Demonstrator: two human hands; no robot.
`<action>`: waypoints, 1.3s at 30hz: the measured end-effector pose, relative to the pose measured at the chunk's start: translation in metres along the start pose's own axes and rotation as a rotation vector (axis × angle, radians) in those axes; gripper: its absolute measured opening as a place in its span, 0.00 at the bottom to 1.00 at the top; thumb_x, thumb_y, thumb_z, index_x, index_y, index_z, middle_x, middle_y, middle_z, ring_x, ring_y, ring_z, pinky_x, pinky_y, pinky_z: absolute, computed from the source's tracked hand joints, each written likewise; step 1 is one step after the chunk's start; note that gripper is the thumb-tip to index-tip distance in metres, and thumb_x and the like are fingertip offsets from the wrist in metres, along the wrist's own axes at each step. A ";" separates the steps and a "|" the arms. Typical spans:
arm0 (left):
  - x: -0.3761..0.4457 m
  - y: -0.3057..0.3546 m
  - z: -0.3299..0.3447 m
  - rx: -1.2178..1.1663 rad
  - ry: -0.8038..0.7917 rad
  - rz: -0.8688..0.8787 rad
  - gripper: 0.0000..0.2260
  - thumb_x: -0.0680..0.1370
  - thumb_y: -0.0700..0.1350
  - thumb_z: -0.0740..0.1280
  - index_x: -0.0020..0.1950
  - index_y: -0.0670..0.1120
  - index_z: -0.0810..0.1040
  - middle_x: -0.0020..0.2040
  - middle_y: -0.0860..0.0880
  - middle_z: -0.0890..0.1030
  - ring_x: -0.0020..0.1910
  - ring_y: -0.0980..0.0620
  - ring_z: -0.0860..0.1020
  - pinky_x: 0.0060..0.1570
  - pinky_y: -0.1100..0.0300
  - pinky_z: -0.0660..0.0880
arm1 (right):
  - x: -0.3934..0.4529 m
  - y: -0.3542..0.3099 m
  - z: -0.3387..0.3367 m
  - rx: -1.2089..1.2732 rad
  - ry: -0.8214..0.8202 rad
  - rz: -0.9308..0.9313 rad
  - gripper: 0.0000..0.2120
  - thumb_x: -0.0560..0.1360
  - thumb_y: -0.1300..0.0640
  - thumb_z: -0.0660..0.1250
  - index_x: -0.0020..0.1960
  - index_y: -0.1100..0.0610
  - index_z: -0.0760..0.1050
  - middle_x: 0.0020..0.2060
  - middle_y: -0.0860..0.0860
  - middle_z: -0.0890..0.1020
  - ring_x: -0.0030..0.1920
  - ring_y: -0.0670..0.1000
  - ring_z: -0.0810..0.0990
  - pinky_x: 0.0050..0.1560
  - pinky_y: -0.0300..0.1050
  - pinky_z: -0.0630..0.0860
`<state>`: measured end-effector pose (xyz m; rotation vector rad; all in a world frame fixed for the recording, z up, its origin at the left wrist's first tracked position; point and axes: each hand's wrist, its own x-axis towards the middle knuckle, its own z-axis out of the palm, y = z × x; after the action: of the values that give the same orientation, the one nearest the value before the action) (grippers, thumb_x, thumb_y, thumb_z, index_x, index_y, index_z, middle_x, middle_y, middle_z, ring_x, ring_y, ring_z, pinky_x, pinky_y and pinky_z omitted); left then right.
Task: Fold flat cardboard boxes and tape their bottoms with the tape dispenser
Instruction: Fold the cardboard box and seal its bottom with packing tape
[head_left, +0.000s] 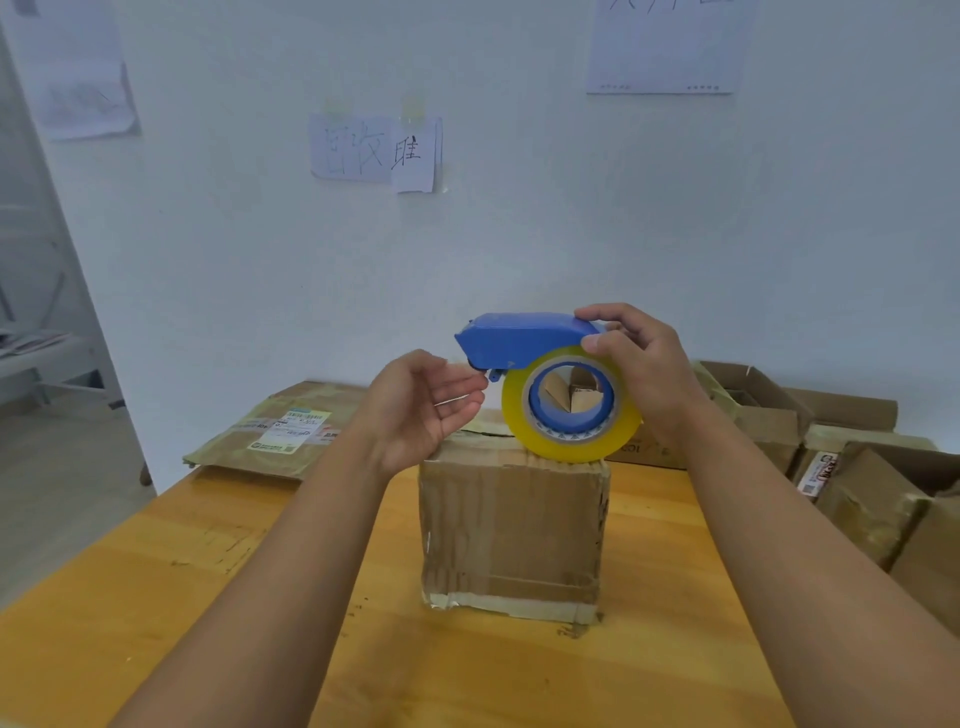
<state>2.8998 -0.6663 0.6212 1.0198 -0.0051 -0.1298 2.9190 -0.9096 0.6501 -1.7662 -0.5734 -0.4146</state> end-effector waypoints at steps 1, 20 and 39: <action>0.000 0.001 0.000 -0.023 0.007 -0.011 0.17 0.78 0.45 0.61 0.46 0.34 0.83 0.48 0.37 0.84 0.39 0.45 0.84 0.36 0.59 0.81 | 0.000 0.000 0.000 -0.002 -0.001 -0.004 0.14 0.71 0.47 0.66 0.56 0.43 0.79 0.52 0.50 0.80 0.53 0.56 0.80 0.44 0.39 0.79; -0.004 0.019 0.011 0.397 0.234 0.140 0.06 0.78 0.36 0.65 0.42 0.37 0.80 0.28 0.47 0.79 0.24 0.55 0.76 0.27 0.64 0.76 | 0.011 -0.025 -0.012 -0.033 -0.094 -0.069 0.10 0.74 0.56 0.74 0.52 0.44 0.83 0.49 0.38 0.83 0.48 0.46 0.83 0.46 0.38 0.80; -0.010 -0.004 -0.039 0.451 0.353 0.034 0.08 0.78 0.45 0.71 0.42 0.41 0.80 0.30 0.50 0.76 0.25 0.57 0.72 0.26 0.66 0.73 | 0.016 -0.030 -0.020 -0.175 -0.240 0.007 0.09 0.74 0.58 0.73 0.52 0.47 0.84 0.51 0.44 0.83 0.51 0.51 0.83 0.54 0.49 0.82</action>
<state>2.8922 -0.6345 0.5978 1.4817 0.2806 0.0891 2.9146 -0.9202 0.6877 -2.0013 -0.7176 -0.2552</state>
